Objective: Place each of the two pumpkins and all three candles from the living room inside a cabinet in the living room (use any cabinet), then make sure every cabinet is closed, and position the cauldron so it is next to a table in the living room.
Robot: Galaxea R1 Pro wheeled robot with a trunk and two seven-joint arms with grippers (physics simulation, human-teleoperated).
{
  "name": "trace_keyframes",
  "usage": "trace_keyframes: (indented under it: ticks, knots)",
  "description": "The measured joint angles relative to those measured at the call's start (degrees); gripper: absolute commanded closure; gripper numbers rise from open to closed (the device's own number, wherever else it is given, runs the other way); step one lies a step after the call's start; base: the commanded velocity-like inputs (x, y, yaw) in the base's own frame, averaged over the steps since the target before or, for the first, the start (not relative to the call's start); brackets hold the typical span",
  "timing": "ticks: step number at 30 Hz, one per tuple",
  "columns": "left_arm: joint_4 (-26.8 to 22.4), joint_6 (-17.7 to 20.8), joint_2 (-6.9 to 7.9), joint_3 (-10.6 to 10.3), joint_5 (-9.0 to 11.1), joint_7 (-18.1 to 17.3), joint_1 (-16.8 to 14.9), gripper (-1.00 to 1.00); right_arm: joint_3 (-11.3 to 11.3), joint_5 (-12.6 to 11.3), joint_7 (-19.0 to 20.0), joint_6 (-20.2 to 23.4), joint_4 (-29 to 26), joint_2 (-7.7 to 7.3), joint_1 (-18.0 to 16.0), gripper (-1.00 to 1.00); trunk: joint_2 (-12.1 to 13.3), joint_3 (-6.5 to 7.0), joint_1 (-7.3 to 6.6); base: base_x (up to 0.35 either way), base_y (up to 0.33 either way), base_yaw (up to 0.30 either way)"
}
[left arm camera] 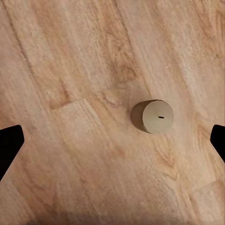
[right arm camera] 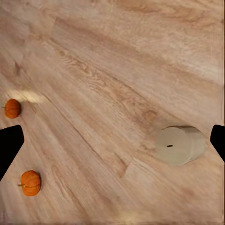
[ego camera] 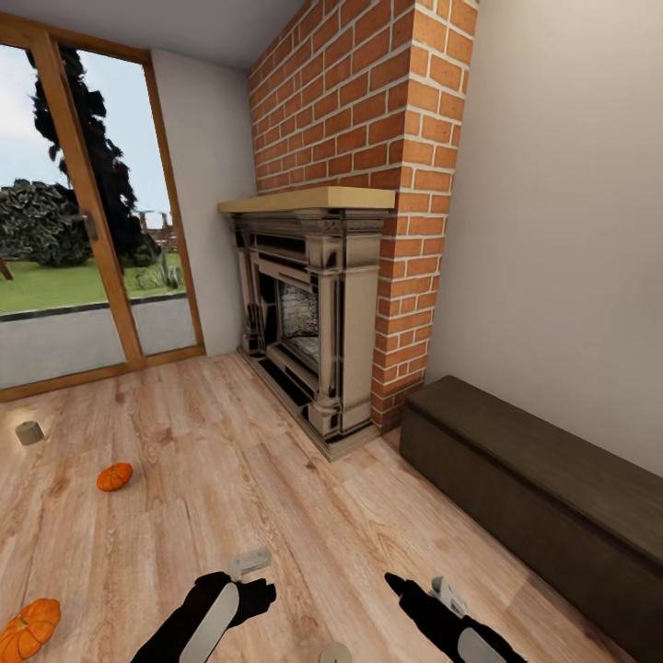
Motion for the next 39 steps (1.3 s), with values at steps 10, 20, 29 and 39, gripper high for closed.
trace_keyframes:
  ticks: [10, 20, 29, 39]
  knots:
    - [-0.2, 0.0, -0.14, -1.4, 0.1, -0.1, 0.0, -1.0, -1.7, -0.7, -9.5, 8.1, -8.8, -6.95, -0.3, -1.0, 0.0, 0.0, 0.0, 0.0, 0.0, 0.0]
    - [-0.5, 0.0, -0.15, -2.2, 0.6, -1.0, 0.1, -1.0, -4.6, -0.5, -10.5, 11.1, -19.2, -8.8, -0.4, -1.0, -4.0, -1.79, 2.19, 0.0, 0.0, 0.0]
    - [-0.1, 0.1, -0.07, -2.6, 0.1, -7.5, 0.1, -1.0, -4.8, -0.2, -11.0, 15.7, -38.4, -11.43, -0.1, -1.0, -7.6, -3.4, 4.17, 0.0, 0.0, 0.0]
    - [0.0, 0.1, -0.15, -3.4, 0.1, -7.8, 0.1, -1.0, -4.8, -0.2, -10.8, 16.0, -43.9, -11.8, -0.1, -1.0, -11.6, -5.2, 6.36, 0.0, 0.0, 0.0]
